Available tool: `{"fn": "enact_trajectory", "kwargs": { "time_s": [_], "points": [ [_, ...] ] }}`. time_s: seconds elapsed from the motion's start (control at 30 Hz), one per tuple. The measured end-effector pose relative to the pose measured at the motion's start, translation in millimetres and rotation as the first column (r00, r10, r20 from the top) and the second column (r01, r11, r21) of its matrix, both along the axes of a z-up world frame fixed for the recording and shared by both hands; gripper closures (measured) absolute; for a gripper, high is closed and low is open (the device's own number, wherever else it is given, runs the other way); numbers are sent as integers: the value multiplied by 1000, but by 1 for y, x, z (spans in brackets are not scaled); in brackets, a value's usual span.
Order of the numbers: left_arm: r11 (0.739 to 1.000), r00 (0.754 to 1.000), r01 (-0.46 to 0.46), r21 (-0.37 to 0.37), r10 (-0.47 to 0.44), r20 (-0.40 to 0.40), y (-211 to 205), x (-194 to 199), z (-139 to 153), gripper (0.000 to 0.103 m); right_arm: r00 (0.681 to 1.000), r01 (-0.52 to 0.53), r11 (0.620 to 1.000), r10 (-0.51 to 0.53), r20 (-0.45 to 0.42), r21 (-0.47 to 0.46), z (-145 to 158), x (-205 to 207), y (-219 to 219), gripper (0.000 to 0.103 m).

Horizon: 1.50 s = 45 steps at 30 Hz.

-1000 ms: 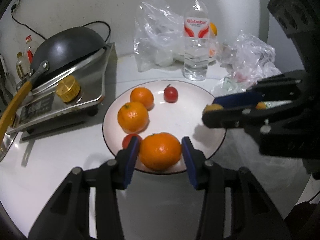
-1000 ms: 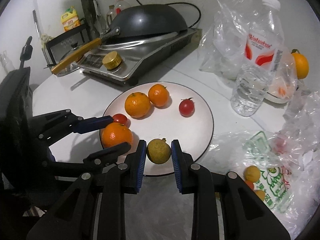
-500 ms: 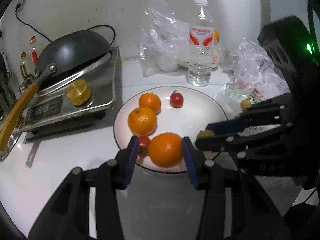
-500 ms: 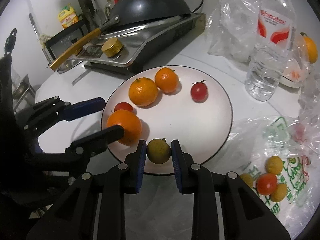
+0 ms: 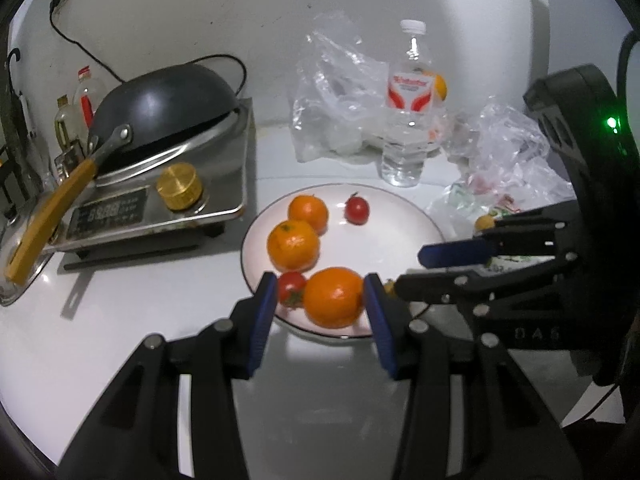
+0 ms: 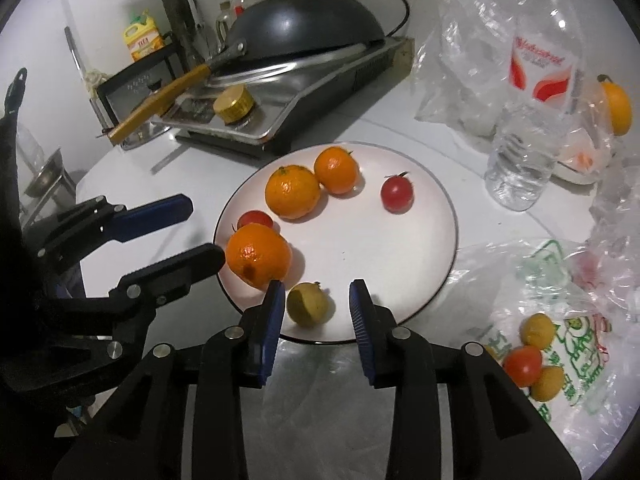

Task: Organize fruits
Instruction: 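Carry the mandarin onto the white plate with the left tool while the right tool sets the yellow fruit there, then move both open tools back to the fruit pile on the bag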

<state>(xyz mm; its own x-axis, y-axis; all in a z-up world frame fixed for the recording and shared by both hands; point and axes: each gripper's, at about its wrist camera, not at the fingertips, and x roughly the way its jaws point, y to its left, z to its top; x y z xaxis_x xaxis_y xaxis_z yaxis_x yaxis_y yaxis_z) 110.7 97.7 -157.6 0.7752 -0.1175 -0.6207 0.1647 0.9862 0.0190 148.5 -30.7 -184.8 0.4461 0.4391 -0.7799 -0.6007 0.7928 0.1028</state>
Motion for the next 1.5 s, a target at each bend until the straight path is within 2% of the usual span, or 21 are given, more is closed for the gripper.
{"fn": "enact_trajectory", "kwargs": {
  "time_s": [0.1, 0.4, 0.7, 1.13, 1.5],
  "points": [
    [1000, 1000, -6, -1, 6, 8, -6, -3, 5, 53, 1000, 5, 1000, -5, 13, 13, 6, -5, -7, 68],
    [1000, 999, 24, -6, -23, 33, -39, -14, 20, 52, 997, 36, 998, -40, 69, 50, 29, -18, -50, 68],
    [999, 999, 51, 10, -51, 20, -76, -13, 24, 53, 991, 88, 991, -97, 93, 101, 41, -27, -102, 68],
    [992, 993, 119, 49, -120, 4, -116, -11, 24, 53, 980, 159, 980, -172, 102, 120, 40, -30, -152, 68],
    [988, 990, 142, 64, -141, -16, -136, -4, 19, 53, 978, 179, 978, -189, 90, 106, 29, -22, -174, 68]
  ]
}}
